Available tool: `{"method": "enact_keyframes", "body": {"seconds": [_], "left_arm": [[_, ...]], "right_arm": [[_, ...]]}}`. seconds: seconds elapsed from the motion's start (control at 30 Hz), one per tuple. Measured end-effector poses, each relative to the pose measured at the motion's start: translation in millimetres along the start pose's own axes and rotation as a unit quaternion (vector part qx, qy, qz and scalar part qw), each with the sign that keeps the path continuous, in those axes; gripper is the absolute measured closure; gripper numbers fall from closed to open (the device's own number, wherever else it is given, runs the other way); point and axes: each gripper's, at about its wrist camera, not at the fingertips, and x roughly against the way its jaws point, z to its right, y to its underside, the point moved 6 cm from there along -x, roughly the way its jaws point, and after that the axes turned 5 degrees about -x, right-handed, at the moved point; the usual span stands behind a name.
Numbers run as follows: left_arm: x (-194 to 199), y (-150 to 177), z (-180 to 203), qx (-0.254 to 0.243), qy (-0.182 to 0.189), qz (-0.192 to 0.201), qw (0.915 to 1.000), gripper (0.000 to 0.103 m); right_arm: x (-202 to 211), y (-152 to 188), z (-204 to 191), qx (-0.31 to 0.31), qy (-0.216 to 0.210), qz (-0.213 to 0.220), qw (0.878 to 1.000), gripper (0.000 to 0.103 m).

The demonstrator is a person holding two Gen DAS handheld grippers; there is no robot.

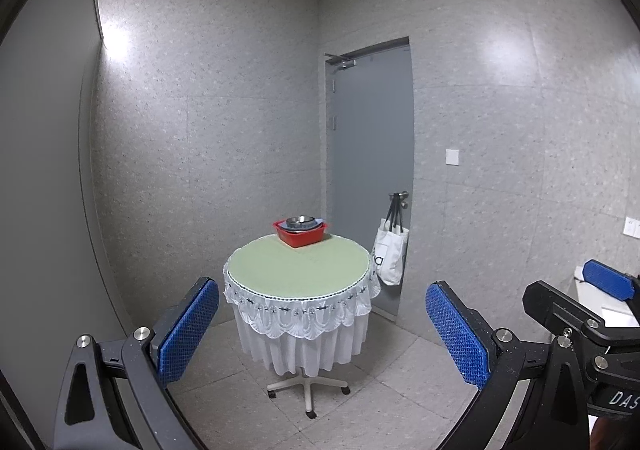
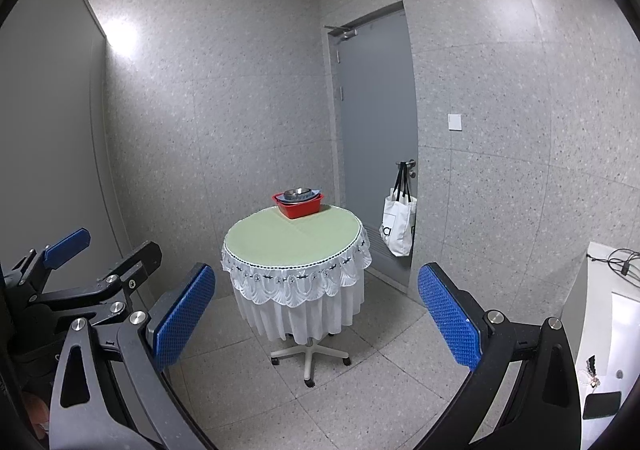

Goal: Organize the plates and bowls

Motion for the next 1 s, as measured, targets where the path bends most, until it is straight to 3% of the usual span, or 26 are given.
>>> {"method": "enact_keyframes", "body": {"seconds": [1.0], "left_arm": [[-18.9, 12.6, 5.6, 0.000, -0.003, 0.010, 0.9999, 0.001]], "right_arm": [[-5.2, -3.2, 5.7, -0.005, -0.011, 0.001, 1.000, 0.000]]}}
